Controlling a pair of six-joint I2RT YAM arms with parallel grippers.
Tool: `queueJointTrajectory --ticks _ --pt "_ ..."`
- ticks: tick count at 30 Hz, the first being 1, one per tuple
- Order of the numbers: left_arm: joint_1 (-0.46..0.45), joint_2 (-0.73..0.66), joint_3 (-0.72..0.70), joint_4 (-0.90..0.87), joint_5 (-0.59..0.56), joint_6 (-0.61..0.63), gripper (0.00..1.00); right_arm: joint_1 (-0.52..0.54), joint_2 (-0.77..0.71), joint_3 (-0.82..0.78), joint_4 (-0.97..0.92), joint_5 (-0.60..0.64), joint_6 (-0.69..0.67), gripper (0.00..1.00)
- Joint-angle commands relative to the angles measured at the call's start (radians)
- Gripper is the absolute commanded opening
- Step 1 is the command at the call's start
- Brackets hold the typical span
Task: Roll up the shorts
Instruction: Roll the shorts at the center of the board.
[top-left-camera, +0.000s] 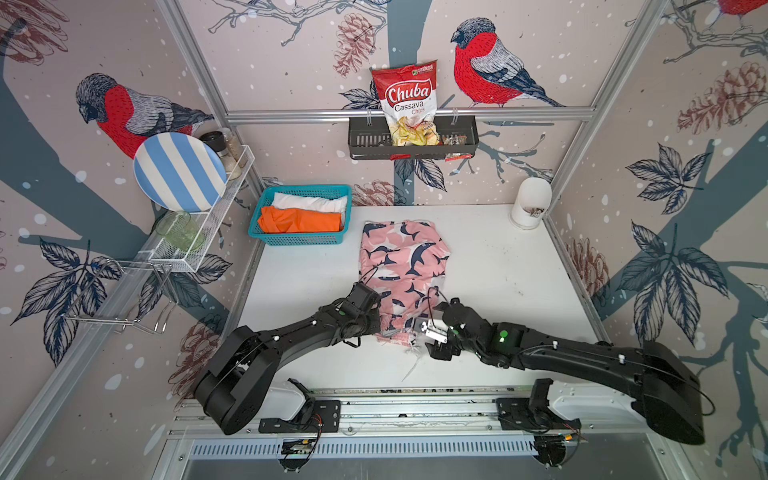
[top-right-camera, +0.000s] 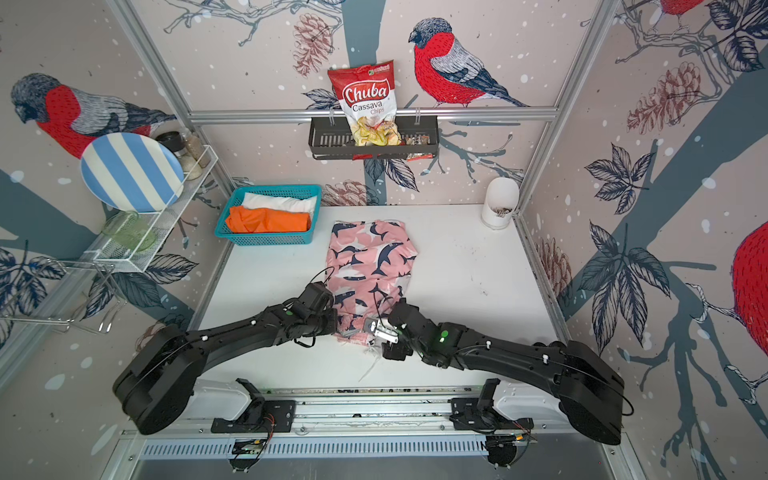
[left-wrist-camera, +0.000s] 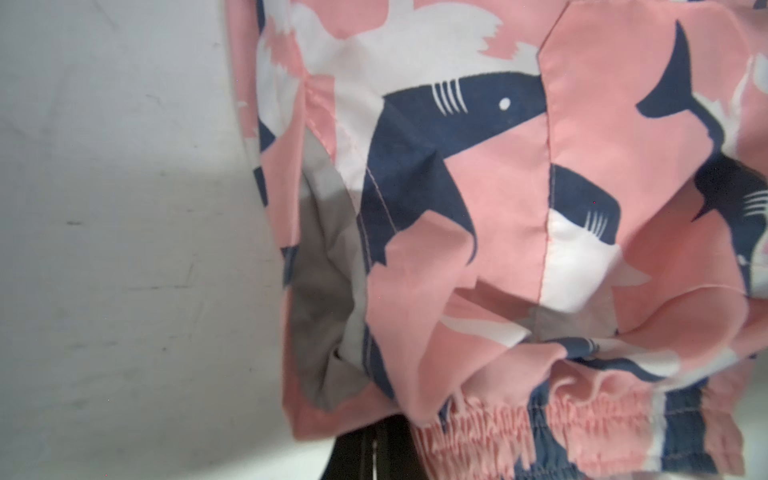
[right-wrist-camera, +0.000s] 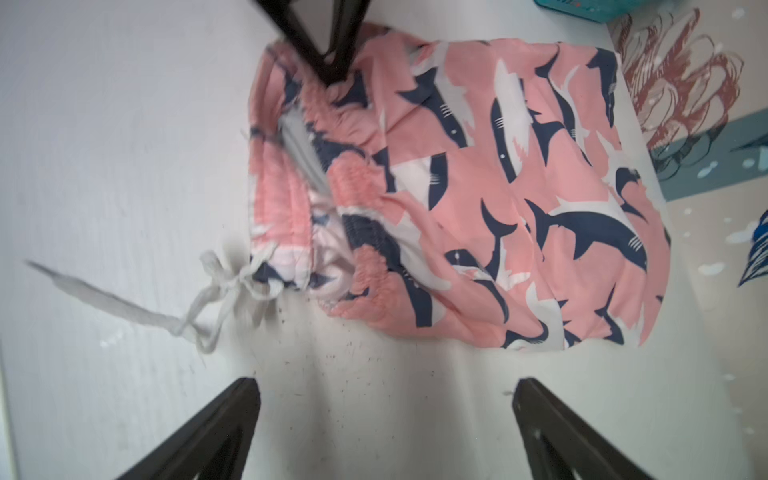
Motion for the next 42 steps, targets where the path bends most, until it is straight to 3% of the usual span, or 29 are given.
queueJointTrajectory --ticks 1,4,12,18,20,23,25,29,32,36,42 --pt "0.015 0.027 0.014 0.016 0.045 0.051 0.00 0.017 0.017 -0.092 0.260 0.181 -0.350 1.00" --pt "0.032 0.045 0.013 0.018 0.087 0.065 0.00 0.016 0.043 -0.157 0.440 0.165 -0.460 1.00" --pt "0.064 0.111 0.033 0.033 0.150 0.085 0.00 0.055 0.270 -0.164 0.698 0.086 -0.538 1.00" --pt "0.073 0.131 0.041 0.031 0.168 0.093 0.00 0.084 0.424 -0.193 0.953 0.142 -0.639 0.99" --pt "0.076 0.125 0.039 0.027 0.171 0.094 0.00 0.086 0.450 -0.188 0.996 0.158 -0.642 0.83" --pt "0.081 0.103 0.042 0.015 0.169 0.092 0.00 0.105 0.444 -0.176 0.967 0.148 -0.631 0.42" --pt "0.083 0.076 0.044 0.005 0.169 0.089 0.00 0.113 0.422 -0.149 0.890 0.127 -0.565 0.30" --pt "0.083 -0.009 0.045 -0.025 0.152 0.078 0.16 0.125 0.388 -0.034 0.620 0.120 -0.365 0.00" --pt "0.082 -0.083 0.063 -0.085 0.120 0.065 0.30 0.138 0.332 0.053 0.394 0.010 -0.187 0.00" --pt "0.083 -0.206 0.101 -0.177 0.072 0.045 0.47 0.086 0.280 0.177 0.168 -0.264 0.097 0.00" --pt "0.083 -0.350 0.132 -0.257 0.008 0.007 0.56 -0.076 0.374 0.318 0.013 -0.657 0.369 0.00"
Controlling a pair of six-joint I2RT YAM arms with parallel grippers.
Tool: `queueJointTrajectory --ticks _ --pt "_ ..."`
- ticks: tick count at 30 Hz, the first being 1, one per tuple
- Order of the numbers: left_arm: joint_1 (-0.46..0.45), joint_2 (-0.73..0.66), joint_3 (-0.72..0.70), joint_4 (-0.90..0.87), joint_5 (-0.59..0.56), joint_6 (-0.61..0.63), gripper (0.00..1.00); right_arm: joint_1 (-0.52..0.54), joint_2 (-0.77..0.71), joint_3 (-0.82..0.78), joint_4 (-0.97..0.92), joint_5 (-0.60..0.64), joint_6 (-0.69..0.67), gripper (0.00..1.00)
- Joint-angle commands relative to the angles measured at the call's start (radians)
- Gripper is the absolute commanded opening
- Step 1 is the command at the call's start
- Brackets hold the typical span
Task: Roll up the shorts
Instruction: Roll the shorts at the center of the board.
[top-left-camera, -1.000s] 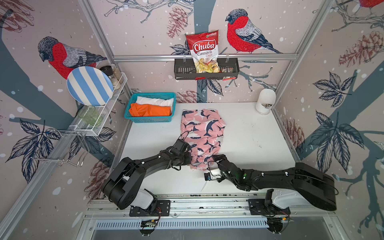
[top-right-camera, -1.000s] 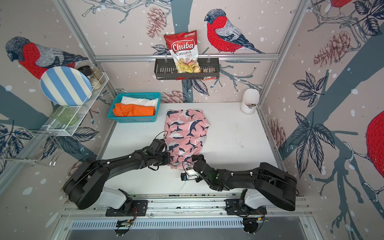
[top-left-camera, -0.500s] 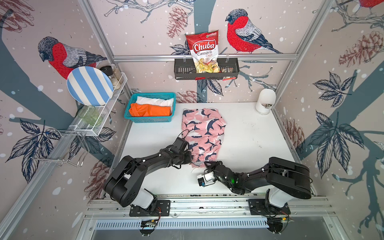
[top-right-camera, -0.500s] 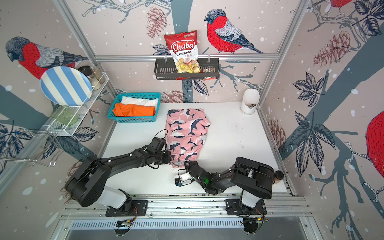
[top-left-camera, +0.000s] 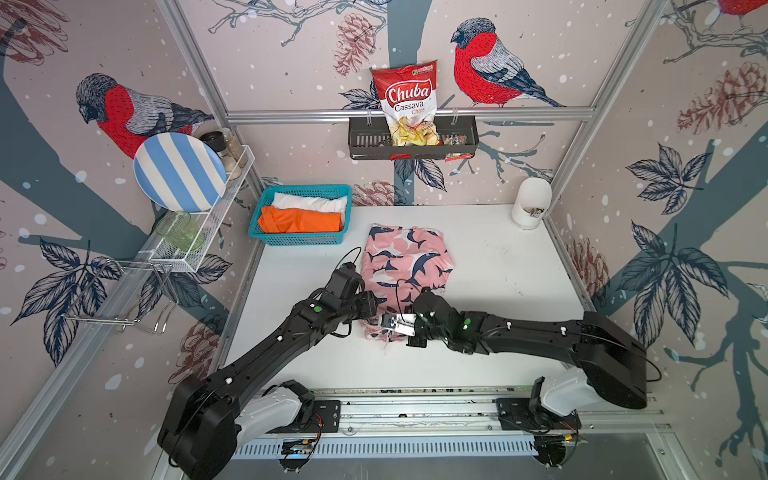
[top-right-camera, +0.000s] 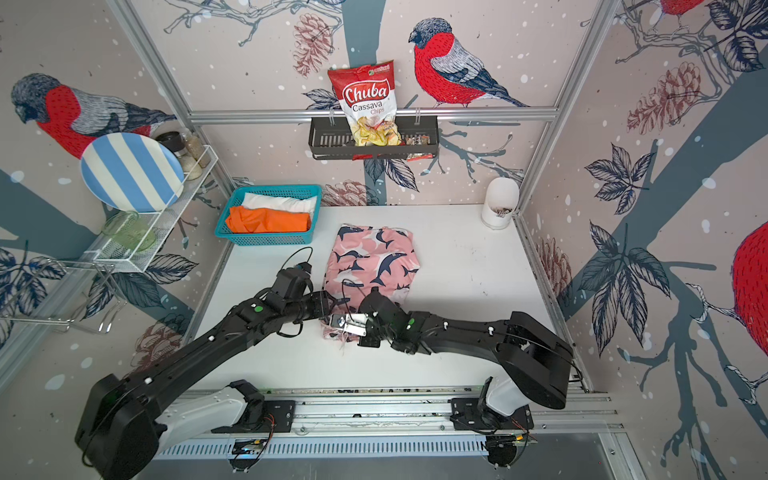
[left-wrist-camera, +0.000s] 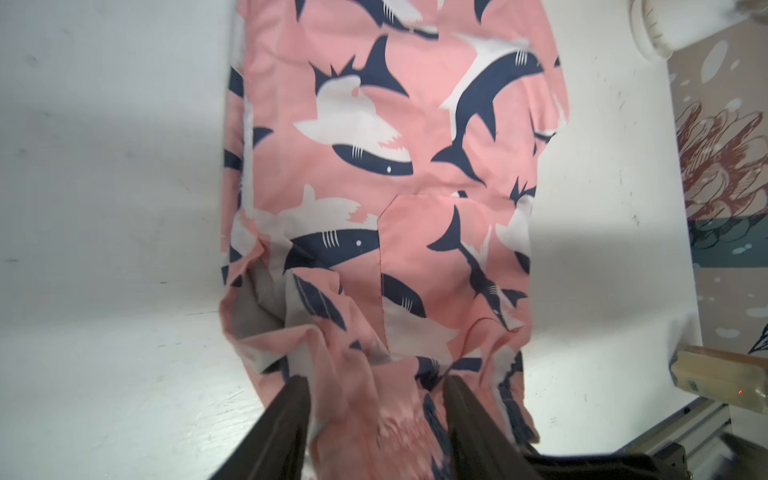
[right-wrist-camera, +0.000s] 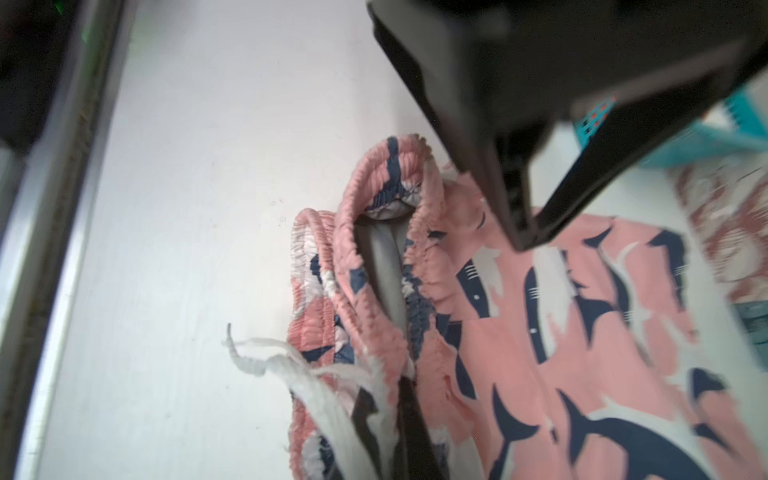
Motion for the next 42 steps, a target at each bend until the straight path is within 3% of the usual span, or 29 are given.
queueJointTrajectory --ticks 1,10,15,22,28,31,33,38,42 --pt "0.004 -0.042 0.008 -0.071 -0.040 -0.031 0.57 -0.064 0.072 0.063 -0.159 -0.329 0.237 0.00" --pt "0.003 0.006 -0.012 -0.055 0.055 -0.040 0.60 -0.290 0.381 0.221 -0.134 -0.579 0.627 0.00" --pt "0.003 0.084 -0.022 -0.017 0.097 -0.025 0.60 -0.368 0.450 0.238 -0.119 -0.619 0.747 0.00" --pt "-0.007 0.239 0.014 0.083 0.149 0.006 0.64 -0.378 0.449 0.246 -0.169 -0.609 0.758 0.01" --pt "-0.008 0.351 0.087 0.075 0.073 0.036 0.63 -0.369 0.437 0.242 -0.203 -0.554 0.744 0.06" --pt "-0.002 0.432 0.098 0.044 0.016 0.046 0.56 -0.368 0.393 0.242 -0.224 -0.482 0.746 0.18" --pt "0.003 0.484 0.092 0.043 -0.004 0.050 0.56 -0.365 0.340 0.241 -0.253 -0.397 0.742 0.35" --pt "0.006 0.560 0.066 0.063 0.000 0.057 0.56 -0.337 0.199 0.235 -0.342 -0.119 0.696 0.66" --pt "0.008 0.570 0.047 0.079 0.007 0.054 0.56 -0.227 0.088 0.232 -0.379 0.064 0.522 0.80"
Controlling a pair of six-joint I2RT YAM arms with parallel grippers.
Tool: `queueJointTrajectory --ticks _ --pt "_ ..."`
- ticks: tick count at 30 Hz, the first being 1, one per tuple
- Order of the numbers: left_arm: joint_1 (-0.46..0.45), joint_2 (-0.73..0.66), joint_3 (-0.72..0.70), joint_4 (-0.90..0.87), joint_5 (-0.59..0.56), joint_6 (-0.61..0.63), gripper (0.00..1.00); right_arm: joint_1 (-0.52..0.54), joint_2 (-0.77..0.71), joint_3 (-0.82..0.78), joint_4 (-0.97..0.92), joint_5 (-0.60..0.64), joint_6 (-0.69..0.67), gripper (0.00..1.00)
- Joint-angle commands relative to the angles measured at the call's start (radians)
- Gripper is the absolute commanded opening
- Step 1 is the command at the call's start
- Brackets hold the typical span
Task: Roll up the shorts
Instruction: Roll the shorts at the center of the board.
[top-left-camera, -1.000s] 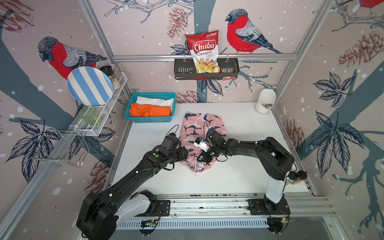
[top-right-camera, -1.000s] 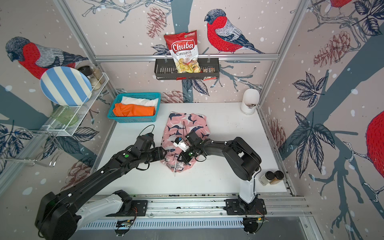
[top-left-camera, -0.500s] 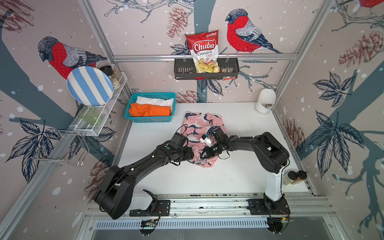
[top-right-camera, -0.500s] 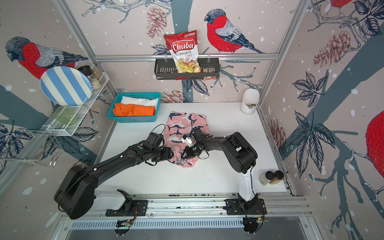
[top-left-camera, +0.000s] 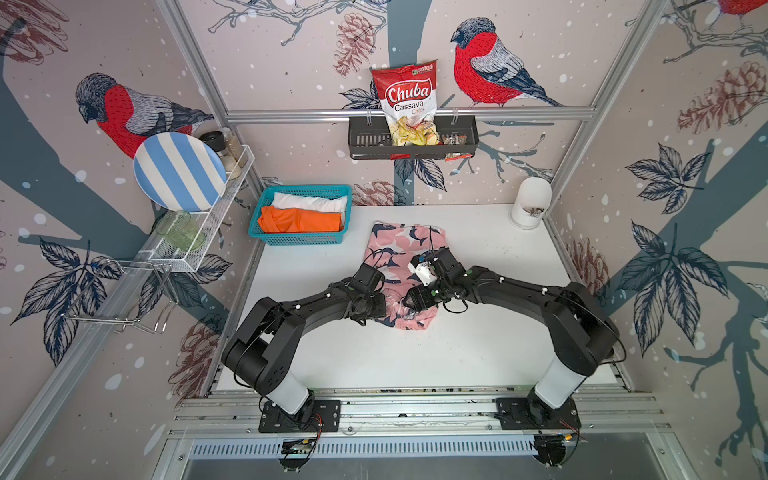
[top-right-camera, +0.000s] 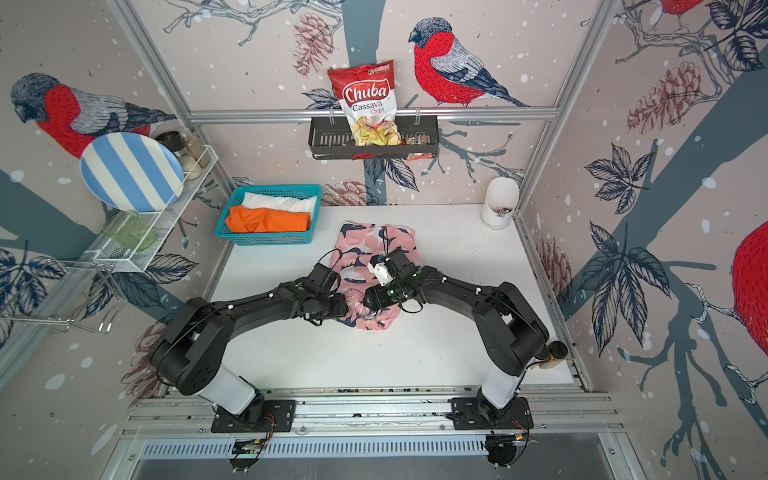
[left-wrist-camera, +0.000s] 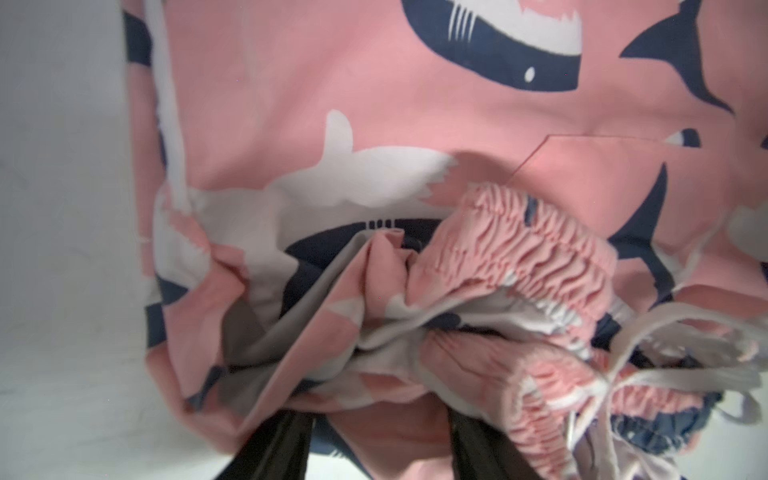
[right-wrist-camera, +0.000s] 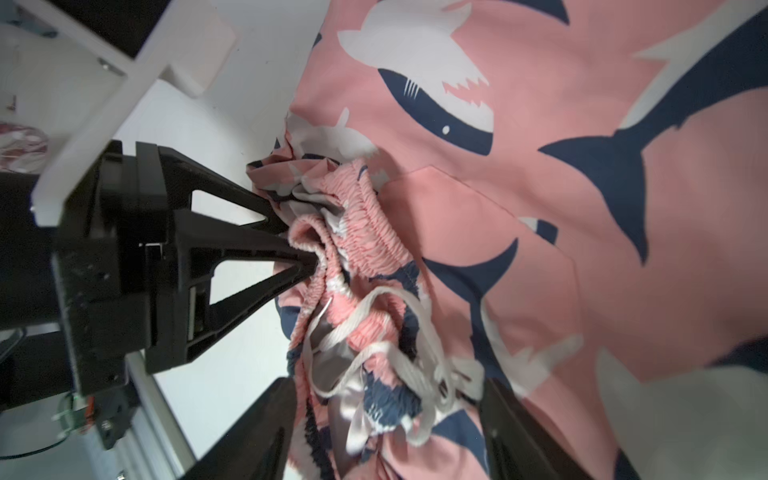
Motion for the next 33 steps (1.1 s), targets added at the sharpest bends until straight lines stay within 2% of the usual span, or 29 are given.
queueJointTrajectory --ticks 1,4,5,7,9,13,18,23,27,30,33 --pt "0.008 0.028 -0.031 -0.065 -0.013 0.003 0.56 0.115 -0.080 -0.018 -0.039 0.259 -0.205 0.83" --pt "0.010 0.024 -0.041 -0.056 0.000 0.005 0.56 0.236 -0.124 -0.065 0.023 0.368 -0.373 0.92" --pt "0.010 0.021 -0.047 -0.053 0.002 0.006 0.56 0.253 -0.124 -0.075 0.050 0.388 -0.404 0.96" --pt "0.013 0.013 -0.057 -0.046 0.006 0.004 0.56 0.242 -0.101 -0.073 0.088 0.393 -0.409 0.96" --pt "0.014 0.000 -0.061 -0.049 0.010 0.000 0.56 0.199 -0.047 -0.032 0.072 0.316 -0.387 0.89" --pt "0.019 -0.046 -0.070 -0.051 0.009 -0.004 0.59 0.148 0.034 -0.010 0.072 0.178 -0.374 0.64" --pt "0.028 -0.085 -0.070 -0.054 0.024 -0.010 0.60 0.084 0.074 -0.007 0.082 -0.006 -0.344 0.50" --pt "0.030 -0.085 -0.078 -0.047 0.031 -0.018 0.60 0.066 0.034 -0.009 0.074 -0.065 -0.314 0.59" --pt "0.034 -0.069 -0.081 -0.046 0.031 -0.015 0.60 0.108 -0.010 -0.034 0.083 -0.103 -0.329 0.69" --pt "0.038 -0.076 -0.084 -0.048 0.031 -0.015 0.60 0.118 0.018 -0.038 0.082 -0.082 -0.330 0.70" --pt "0.044 -0.088 -0.087 -0.054 0.031 -0.012 0.60 0.117 0.083 -0.015 0.062 -0.027 -0.344 0.65"
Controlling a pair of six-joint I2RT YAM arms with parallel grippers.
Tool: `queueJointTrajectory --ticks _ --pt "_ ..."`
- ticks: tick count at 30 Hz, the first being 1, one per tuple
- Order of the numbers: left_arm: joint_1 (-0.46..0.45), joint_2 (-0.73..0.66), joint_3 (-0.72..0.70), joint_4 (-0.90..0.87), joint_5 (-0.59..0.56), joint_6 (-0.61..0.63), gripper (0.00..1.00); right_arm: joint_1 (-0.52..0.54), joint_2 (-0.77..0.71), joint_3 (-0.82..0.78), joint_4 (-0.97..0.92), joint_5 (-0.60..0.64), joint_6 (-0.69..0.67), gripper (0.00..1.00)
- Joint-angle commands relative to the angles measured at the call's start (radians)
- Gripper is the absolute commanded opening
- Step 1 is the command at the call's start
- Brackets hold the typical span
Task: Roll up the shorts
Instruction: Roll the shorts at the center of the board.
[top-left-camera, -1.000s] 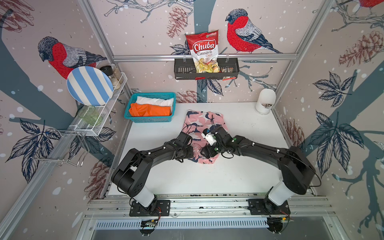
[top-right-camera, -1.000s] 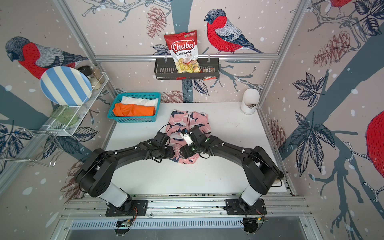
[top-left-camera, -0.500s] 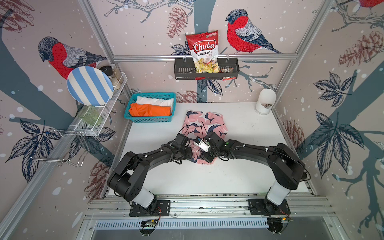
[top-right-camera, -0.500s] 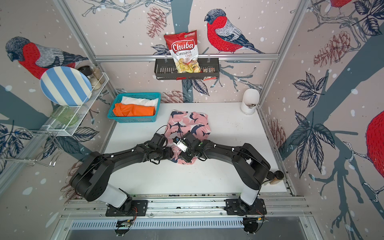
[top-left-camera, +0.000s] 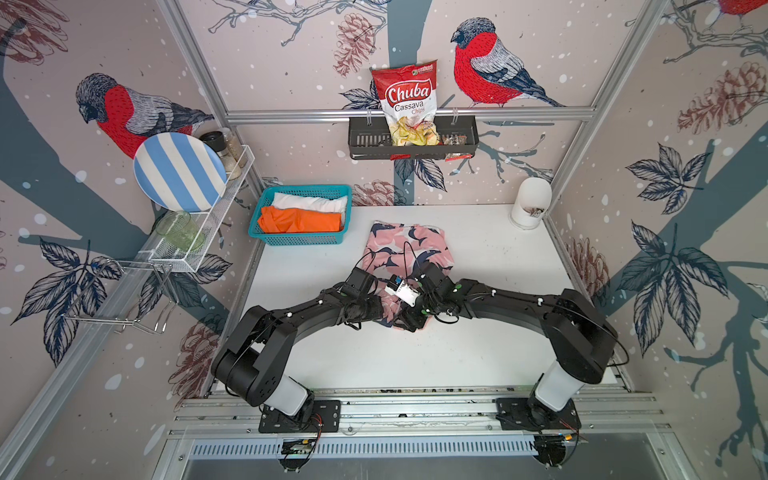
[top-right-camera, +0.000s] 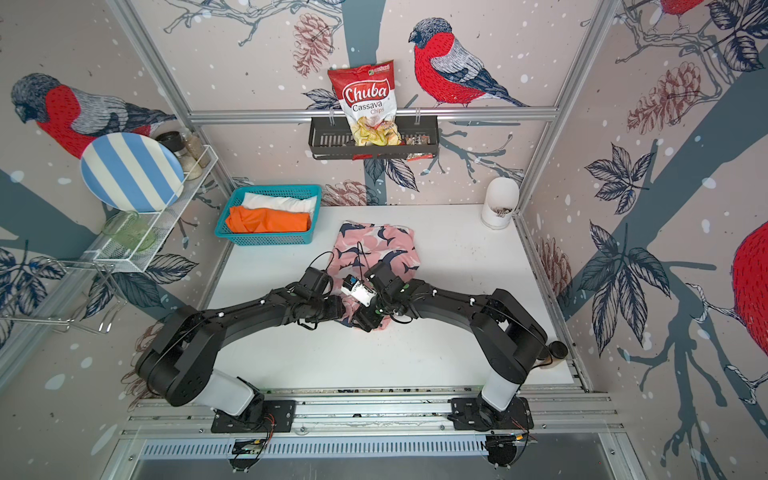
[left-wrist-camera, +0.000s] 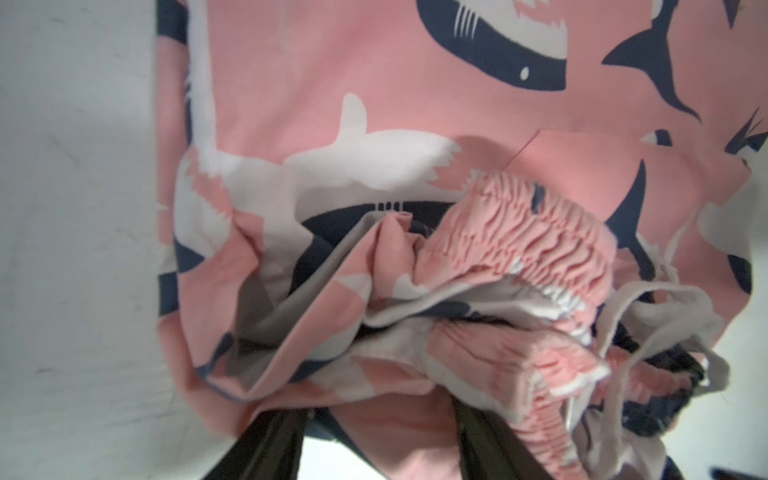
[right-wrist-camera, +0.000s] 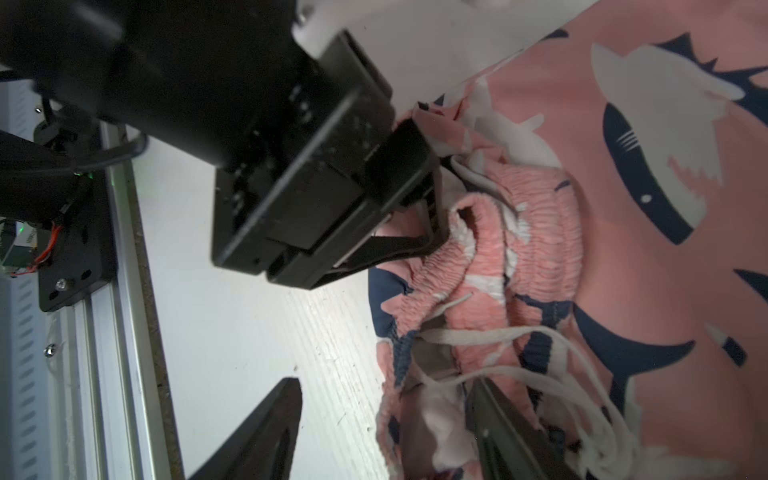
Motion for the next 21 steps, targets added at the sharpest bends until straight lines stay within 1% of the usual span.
queueJointTrajectory --ticks 1,2,4,7,9,12,15,18,21 --pt "0.011 -0.001 -0.013 -0.092 -0.005 -0.007 0.61 -0.002 0.060 0.021 -0.017 0.041 -0.020 0.63" --pt "0.012 -0.005 -0.015 -0.092 -0.004 -0.007 0.61 -0.006 0.080 0.028 -0.018 0.048 -0.024 0.56" --pt "0.015 -0.011 -0.013 -0.095 0.001 -0.006 0.61 -0.025 0.110 0.045 -0.020 0.031 -0.016 0.41" --pt "0.014 -0.034 -0.018 -0.096 0.008 -0.019 0.61 -0.069 0.116 0.045 0.016 -0.025 0.012 0.15" --pt "0.014 -0.072 -0.029 -0.091 0.021 -0.033 0.61 -0.106 0.125 0.041 0.044 -0.093 0.054 0.00" --pt "0.014 -0.165 -0.068 -0.050 0.049 -0.089 0.65 -0.150 0.159 0.038 0.087 -0.182 0.137 0.00" --pt "0.013 -0.232 -0.103 -0.012 0.079 -0.157 0.70 -0.165 0.223 0.057 0.094 -0.263 0.232 0.00" --pt "0.012 -0.268 -0.154 0.054 0.099 -0.234 0.79 -0.156 0.259 0.040 0.139 -0.354 0.320 0.00" --pt "0.014 -0.274 -0.196 0.094 0.073 -0.291 0.85 -0.144 0.241 -0.030 0.229 -0.409 0.418 0.00"
